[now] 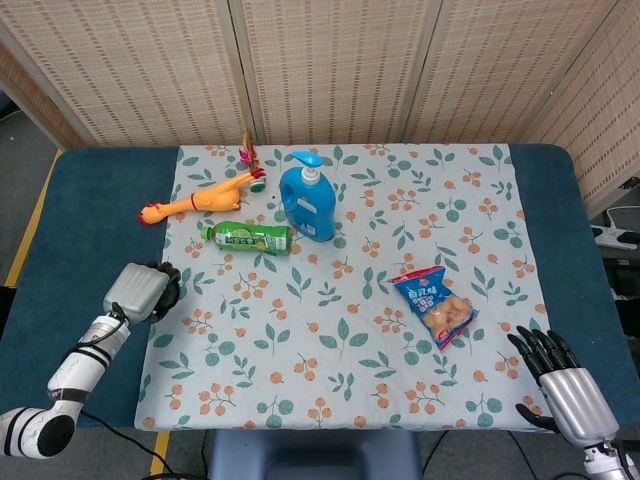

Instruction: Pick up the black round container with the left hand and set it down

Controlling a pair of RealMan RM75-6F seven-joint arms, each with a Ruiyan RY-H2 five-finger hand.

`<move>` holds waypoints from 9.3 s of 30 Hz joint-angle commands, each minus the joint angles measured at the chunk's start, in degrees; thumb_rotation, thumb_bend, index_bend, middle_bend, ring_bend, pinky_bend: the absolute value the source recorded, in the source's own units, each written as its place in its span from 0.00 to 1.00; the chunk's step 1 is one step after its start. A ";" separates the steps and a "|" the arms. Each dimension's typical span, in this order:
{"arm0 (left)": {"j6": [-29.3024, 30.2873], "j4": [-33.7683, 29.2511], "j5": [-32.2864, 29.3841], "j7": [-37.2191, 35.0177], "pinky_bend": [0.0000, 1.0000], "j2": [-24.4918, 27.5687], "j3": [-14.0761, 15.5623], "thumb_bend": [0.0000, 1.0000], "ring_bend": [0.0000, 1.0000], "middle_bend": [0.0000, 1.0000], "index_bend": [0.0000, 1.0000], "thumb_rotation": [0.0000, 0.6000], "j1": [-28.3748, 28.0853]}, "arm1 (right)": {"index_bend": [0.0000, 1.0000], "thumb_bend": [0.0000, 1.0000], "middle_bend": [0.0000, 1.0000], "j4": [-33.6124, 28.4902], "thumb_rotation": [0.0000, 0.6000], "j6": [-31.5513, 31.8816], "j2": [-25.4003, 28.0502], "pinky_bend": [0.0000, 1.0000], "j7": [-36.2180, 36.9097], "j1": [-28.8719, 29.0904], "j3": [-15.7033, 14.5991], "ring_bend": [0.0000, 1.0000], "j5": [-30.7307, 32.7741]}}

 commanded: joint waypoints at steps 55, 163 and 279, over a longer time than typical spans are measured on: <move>-9.23 1.96 6.57 -6.12 0.17 -4.65 2.06 0.42 0.00 0.00 0.00 1.00 2.85 | 0.00 0.07 0.00 -0.62 1.00 -1.84 -0.35 0.00 -1.02 0.60 -0.73 0.00 0.27; -0.68 6.02 14.51 -6.48 0.15 -7.45 -0.67 0.38 0.00 0.14 0.75 1.00 12.00 | 0.00 0.07 0.00 -0.31 1.00 0.69 1.23 0.00 2.65 -0.10 -1.93 0.00 -3.46; -9.50 12.61 4.26 -11.99 0.18 -2.00 -2.33 0.35 0.00 0.00 0.00 1.00 14.21 | 0.00 0.07 0.00 -0.75 1.00 -0.52 0.46 0.00 0.90 0.15 -1.77 0.00 -2.53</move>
